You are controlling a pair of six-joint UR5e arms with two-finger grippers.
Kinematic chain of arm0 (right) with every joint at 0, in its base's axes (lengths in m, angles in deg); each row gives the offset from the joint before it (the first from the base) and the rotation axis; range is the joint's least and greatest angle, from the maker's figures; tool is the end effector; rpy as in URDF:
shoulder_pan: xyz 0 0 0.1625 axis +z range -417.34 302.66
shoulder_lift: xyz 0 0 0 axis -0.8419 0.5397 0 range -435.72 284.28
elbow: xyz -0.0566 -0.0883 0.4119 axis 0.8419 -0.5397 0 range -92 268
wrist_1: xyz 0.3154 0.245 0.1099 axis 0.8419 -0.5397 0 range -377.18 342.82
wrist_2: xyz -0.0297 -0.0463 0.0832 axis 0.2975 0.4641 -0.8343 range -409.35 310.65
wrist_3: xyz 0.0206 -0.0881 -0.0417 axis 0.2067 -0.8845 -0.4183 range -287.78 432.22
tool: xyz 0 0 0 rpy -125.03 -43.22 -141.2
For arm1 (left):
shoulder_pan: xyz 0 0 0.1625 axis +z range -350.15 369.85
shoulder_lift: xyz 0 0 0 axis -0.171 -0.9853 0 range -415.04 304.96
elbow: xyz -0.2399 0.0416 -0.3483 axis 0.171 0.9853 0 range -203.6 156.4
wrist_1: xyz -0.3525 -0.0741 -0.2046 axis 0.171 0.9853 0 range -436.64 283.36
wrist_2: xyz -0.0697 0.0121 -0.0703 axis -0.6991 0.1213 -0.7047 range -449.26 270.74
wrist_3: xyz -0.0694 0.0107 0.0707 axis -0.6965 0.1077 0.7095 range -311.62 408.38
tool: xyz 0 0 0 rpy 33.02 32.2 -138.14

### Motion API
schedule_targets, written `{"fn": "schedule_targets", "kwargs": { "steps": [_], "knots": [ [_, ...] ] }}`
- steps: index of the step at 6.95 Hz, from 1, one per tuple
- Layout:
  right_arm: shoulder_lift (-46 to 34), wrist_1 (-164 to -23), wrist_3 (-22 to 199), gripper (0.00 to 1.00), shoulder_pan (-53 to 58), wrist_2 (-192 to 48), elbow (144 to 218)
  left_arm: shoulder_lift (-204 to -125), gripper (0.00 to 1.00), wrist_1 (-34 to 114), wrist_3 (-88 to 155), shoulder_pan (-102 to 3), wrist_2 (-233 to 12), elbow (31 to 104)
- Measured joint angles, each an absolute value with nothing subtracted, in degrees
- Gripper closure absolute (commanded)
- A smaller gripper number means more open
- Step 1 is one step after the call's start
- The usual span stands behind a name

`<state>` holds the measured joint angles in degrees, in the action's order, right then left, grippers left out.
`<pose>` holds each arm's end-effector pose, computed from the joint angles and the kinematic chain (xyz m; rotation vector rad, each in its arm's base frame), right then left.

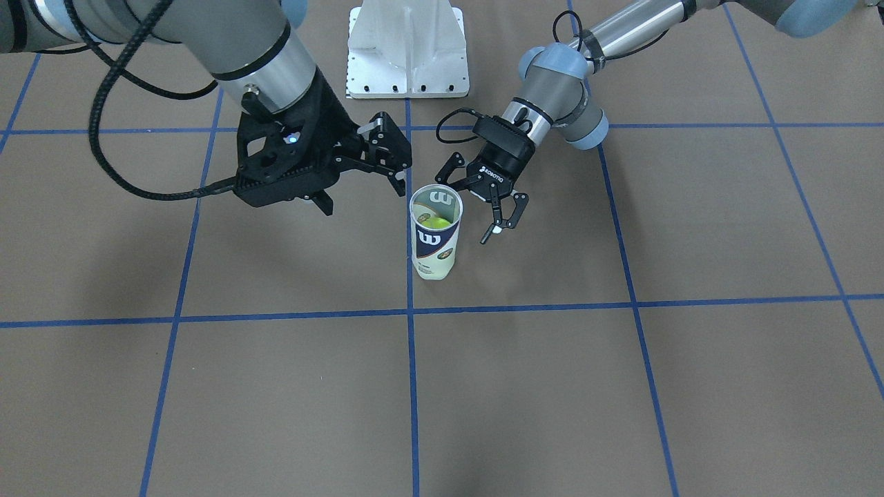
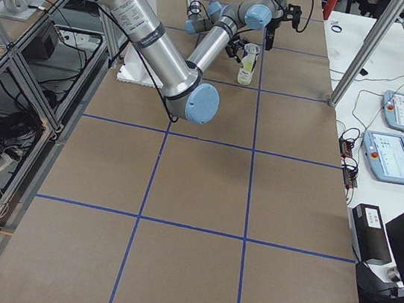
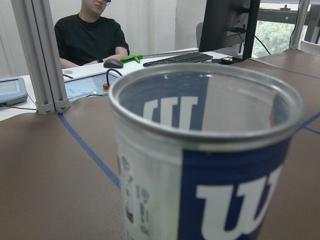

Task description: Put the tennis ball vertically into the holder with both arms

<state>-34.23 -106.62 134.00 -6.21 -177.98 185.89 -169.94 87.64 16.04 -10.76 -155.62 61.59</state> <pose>-0.3558 -0.5546 0.0763 0.1341 -1.1228 0.0216 0.5294 -0.3841 0.3069 1.2603 1.0537 0.1548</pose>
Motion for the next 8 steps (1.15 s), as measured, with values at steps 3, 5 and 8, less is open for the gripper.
{"fn": "schedule_targets", "kwargs": {
  "steps": [3, 5, 8],
  "knots": [
    [-31.2, -106.9, 131.2, 0.01, -2.8, -179.8, 186.6, -162.2, 0.01, 87.5, 16.0, -7.1, -155.7, 68.4],
    [-25.4, -106.9, 122.9, 0.01, 1.1, -180.2, 187.1, -151.6, 0.01, 77.8, 15.9, -6.7, -160.5, 82.5],
    [-13.4, -107.0, 102.2, 0.01, 11.0, -184.8, 187.1, -147.2, 0.01, 49.4, 14.1, -19.0, -176.7, 92.7]
  ]
}}
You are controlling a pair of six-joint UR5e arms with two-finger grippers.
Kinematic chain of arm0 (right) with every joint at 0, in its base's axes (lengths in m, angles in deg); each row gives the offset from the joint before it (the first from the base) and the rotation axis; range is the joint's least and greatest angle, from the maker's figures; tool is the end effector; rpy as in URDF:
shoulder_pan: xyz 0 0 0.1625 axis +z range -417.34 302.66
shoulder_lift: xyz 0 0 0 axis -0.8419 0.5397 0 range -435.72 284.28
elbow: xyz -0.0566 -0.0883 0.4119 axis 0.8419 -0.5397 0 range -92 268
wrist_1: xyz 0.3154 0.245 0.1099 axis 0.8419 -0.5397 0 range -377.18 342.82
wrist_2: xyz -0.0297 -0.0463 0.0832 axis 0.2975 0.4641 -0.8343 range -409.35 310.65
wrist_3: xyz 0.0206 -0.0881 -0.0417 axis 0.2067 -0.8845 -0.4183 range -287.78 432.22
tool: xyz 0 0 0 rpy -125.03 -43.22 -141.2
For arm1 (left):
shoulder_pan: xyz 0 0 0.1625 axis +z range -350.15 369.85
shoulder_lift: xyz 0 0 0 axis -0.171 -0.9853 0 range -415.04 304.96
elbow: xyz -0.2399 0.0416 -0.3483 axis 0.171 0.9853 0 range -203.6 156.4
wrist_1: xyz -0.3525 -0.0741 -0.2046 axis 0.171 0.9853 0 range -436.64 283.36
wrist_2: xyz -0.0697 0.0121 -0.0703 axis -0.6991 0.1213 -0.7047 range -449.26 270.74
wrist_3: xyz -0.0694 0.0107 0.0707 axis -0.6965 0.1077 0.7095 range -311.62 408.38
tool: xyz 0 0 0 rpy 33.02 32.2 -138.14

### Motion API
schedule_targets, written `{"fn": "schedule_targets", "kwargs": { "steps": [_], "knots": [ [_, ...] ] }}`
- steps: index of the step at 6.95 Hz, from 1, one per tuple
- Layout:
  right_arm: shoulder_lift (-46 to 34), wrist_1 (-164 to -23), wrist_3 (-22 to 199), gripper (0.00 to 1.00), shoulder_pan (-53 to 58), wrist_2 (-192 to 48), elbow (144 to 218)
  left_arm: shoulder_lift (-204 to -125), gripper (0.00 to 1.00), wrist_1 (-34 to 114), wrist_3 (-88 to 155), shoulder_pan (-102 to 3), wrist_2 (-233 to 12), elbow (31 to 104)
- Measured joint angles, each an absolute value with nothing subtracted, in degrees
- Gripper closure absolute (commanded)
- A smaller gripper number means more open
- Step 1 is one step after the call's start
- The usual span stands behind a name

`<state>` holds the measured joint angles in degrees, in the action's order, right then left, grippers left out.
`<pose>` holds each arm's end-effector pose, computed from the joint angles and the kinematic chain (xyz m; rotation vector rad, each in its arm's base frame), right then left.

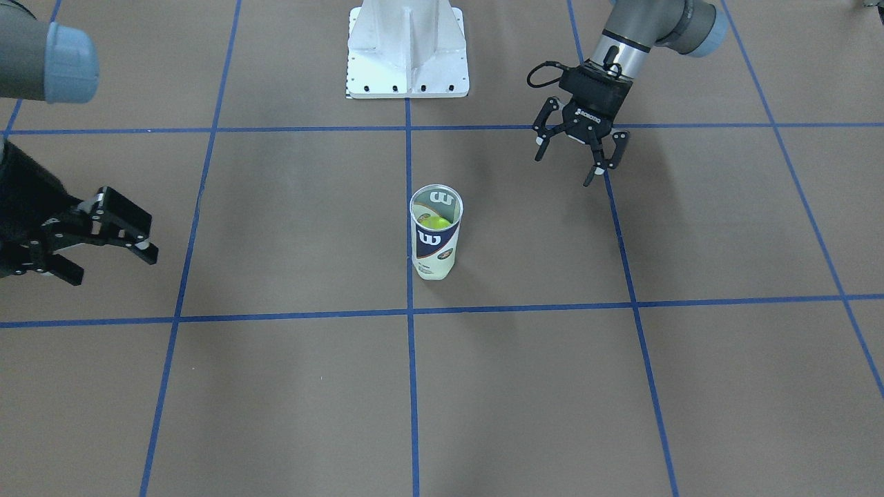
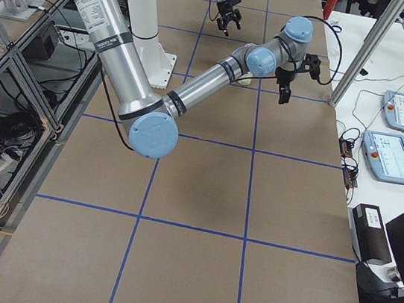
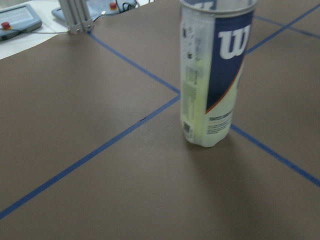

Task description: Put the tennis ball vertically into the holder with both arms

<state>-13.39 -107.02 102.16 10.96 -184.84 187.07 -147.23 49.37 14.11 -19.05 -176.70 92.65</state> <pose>-0.1764 -0.6115 0.3003 0.2145 -0.9524 -0.1232 0.3659 -0.3593 0.3534 0.7922 0.8107 0.3924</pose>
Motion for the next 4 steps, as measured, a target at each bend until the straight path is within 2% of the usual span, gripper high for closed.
{"fn": "schedule_targets", "kwargs": {
  "steps": [2, 3, 4],
  "knots": [
    [-9.6, -111.3, 83.0, 0.01, 16.9, -186.0, 181.2, -149.8, 0.0, 33.1, 14.9, -36.3, -196.1, 91.5],
    [-9.1, -115.7, 71.6, 0.01, 21.1, -185.8, 177.0, -152.0, 0.0, 26.9, 18.4, -44.9, -203.5, 88.2],
    [-8.6, -118.4, 62.9, 0.01, 25.4, -184.4, 173.1, -155.2, 0.0, 23.6, 24.4, -51.3, -207.6, 81.9]
  ]
}}
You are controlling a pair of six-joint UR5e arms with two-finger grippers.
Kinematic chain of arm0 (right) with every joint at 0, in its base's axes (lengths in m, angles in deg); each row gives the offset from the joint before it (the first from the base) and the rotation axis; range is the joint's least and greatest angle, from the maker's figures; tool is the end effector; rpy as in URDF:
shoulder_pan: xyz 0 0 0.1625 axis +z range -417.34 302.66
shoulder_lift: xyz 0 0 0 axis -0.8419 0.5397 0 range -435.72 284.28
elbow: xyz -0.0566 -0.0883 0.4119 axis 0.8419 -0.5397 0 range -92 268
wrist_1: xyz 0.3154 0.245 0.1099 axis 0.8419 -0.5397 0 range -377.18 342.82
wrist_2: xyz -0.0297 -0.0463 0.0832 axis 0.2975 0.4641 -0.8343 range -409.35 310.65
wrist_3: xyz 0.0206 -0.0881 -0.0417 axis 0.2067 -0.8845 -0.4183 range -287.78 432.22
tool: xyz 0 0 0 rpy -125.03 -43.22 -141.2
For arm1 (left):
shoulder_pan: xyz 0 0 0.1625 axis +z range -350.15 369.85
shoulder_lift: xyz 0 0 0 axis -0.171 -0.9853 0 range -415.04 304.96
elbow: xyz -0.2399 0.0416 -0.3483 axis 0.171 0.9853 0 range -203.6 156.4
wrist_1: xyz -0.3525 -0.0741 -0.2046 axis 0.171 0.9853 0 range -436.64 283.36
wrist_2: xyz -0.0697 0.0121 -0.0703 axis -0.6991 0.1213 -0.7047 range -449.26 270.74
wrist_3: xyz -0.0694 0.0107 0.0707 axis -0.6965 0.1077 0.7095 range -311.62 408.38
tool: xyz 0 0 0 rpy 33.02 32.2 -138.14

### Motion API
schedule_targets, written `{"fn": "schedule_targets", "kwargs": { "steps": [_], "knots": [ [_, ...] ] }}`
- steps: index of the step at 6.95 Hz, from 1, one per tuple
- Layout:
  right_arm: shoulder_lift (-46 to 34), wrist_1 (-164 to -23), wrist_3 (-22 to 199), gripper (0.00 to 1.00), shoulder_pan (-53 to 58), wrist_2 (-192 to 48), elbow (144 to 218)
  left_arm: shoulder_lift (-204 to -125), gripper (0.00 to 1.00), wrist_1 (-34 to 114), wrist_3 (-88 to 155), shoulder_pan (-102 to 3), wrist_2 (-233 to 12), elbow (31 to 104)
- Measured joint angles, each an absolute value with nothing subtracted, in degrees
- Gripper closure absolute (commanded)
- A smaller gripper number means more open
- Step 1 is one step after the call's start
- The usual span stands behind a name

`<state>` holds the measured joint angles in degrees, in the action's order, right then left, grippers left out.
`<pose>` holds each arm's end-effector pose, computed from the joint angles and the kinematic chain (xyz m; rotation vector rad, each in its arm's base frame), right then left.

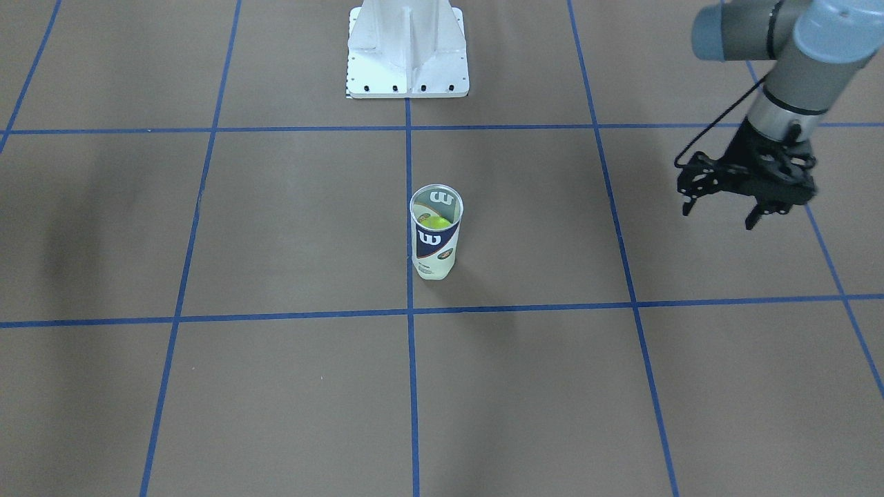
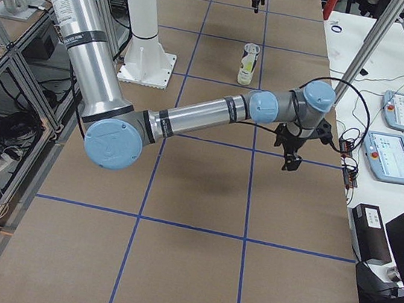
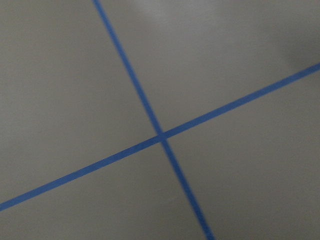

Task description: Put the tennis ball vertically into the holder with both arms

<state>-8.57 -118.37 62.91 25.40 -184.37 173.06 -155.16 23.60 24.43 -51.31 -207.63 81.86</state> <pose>-0.0193 -0.6483 0.4919 0.1257 -0.7862 -0.3199 0.1952 -0.5325 0.4243 0.3358 0.7020 0.2357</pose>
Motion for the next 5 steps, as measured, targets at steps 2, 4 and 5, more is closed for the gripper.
{"fn": "schedule_targets", "kwargs": {
  "steps": [2, 4, 5],
  "knots": [
    [-6.3, -119.8, 57.5, 0.01, 30.7, -181.1, 171.6, -160.4, 0.0, 21.9, 33.0, -60.2, -211.5, 69.0],
    [-3.9, -116.4, 56.7, 0.01, 32.0, -176.9, 172.7, -160.6, 0.0, 20.8, 38.4, -68.1, -220.4, 63.5],
    [-1.8, -112.8, 57.0, 0.01, 32.1, -174.8, 173.5, -159.4, 0.0, 20.0, 39.7, -70.3, -222.4, 63.0]
  ]
}}
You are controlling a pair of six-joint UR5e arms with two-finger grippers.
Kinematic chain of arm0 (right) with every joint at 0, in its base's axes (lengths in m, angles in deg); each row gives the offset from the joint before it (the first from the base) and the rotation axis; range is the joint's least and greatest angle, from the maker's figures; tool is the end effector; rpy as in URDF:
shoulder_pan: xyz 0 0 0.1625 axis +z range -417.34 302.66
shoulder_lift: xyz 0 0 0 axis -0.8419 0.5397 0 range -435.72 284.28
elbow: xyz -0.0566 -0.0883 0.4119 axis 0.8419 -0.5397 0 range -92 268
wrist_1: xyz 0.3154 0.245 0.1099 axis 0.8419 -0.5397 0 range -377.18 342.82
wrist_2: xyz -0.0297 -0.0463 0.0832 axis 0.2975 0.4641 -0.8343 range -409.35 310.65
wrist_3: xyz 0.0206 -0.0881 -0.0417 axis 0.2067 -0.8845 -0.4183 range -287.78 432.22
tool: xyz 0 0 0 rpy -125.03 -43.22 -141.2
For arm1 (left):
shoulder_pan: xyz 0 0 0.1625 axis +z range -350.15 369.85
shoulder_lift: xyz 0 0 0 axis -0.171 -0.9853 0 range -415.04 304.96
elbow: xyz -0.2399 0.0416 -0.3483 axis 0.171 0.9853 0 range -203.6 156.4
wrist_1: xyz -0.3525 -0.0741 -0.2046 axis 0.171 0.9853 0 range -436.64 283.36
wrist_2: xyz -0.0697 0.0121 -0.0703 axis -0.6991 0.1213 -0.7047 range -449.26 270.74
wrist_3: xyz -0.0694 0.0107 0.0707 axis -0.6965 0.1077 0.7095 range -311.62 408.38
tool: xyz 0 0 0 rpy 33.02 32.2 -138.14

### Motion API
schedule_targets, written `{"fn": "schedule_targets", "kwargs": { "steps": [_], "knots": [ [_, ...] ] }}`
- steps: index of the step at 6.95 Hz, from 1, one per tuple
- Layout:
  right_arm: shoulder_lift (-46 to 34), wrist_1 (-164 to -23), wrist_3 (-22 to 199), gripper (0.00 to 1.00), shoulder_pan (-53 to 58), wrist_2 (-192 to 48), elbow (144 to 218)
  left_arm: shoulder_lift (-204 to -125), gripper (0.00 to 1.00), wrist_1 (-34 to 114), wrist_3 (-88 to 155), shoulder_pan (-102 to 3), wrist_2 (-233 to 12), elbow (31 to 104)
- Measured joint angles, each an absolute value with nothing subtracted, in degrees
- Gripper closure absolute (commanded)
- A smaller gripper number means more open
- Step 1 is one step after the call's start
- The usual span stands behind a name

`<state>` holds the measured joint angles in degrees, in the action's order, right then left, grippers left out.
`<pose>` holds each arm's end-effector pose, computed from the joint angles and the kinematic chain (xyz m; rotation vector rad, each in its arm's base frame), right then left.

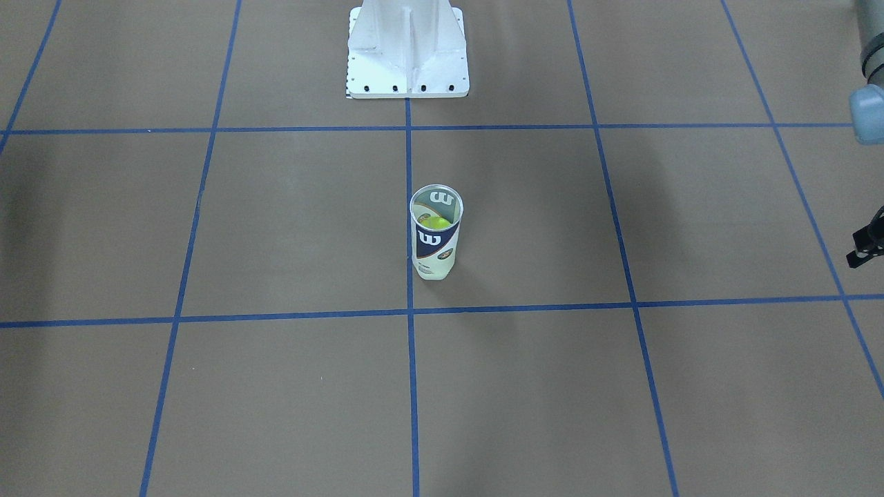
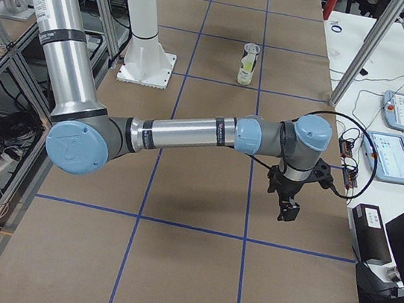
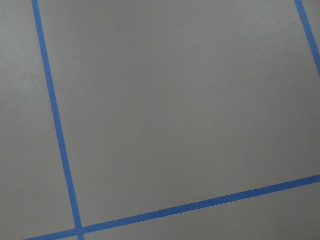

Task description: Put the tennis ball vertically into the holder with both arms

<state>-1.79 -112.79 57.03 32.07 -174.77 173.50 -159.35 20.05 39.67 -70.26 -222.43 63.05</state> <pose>0.0693 -0.6103 0.5627 0.1790 -0.6021 -0.2985 0.0402 -0.6093 0.5388 0.1686 0.7851 0.1355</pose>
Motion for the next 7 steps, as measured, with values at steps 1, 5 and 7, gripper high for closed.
{"fn": "schedule_targets", "kwargs": {
  "steps": [1, 5, 7],
  "knots": [
    [1.9, -110.2, 57.8, 0.01, 32.1, -174.8, 174.1, -157.6, 0.0, 19.6, 40.2, -71.9, -223.2, 63.4],
    [10.6, -112.6, 64.5, 0.01, 32.3, -182.4, 179.3, -152.2, 0.0, 17.9, 41.4, -75.3, -223.2, 65.0],
    [13.1, -114.0, 65.0, 0.01, 32.3, -185.1, 183.6, -147.6, 0.0, 17.6, 45.9, -75.9, -223.2, 68.1]
  ]
}}
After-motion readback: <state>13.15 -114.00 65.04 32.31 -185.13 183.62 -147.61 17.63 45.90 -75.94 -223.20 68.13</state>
